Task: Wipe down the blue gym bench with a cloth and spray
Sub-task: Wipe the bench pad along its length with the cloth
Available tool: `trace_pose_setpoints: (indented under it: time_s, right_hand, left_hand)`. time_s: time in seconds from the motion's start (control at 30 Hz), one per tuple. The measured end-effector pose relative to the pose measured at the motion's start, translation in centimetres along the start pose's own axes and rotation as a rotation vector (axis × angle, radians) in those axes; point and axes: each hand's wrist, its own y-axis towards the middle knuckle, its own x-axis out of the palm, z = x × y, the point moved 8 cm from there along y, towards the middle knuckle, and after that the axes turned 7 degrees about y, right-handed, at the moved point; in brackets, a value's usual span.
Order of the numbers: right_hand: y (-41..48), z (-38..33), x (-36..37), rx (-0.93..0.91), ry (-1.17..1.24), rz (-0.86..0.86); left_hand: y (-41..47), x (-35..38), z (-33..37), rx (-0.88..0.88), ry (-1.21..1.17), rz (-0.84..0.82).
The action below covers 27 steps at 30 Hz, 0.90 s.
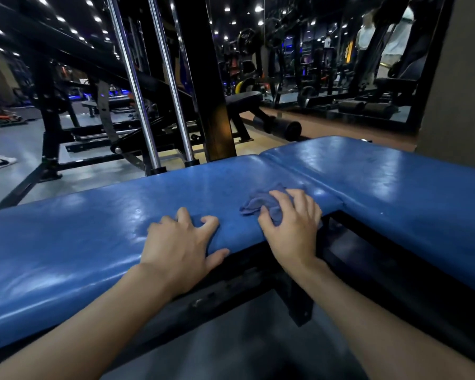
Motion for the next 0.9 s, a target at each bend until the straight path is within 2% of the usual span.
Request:
trace_pose_setpoints:
  time_s: [0.13, 0.27, 0.4, 0.6, 0.77, 0.9]
  right_hand:
    - [4.0, -1.4, 2.4, 0.000, -0.040, -0.328]
    - [7.3, -3.8, 5.2, -0.022, -0.002, -0.489]
    - [10.5, -4.9, 8.1, 0.020, 0.059, -0.539]
    - [13.8, -5.8, 12.4, 0.094, 0.104, -0.613]
    - [16.0, -2.9, 17.4, 0.106, 0.124, -0.635]
    - [18.0, -0.1, 21.3, 0.044, 0.131, -0.658]
  left_hand:
    - [1.0, 0.2, -2.0, 0.046, -0.158, 0.041]
    - [3.2, 1.1, -5.5, 0.005, -0.357, 0.030]
    - [4.6, 2.8, -8.2, 0.011, -0.459, -0.029]
    - [6.0, 5.8, -11.6, 0.013, -0.471, -0.118]
    - [10.6, 9.0, -11.7, 0.046, -0.423, -0.190]
    - [15.0, 12.5, -10.5, 0.038, -0.460, -0.322]
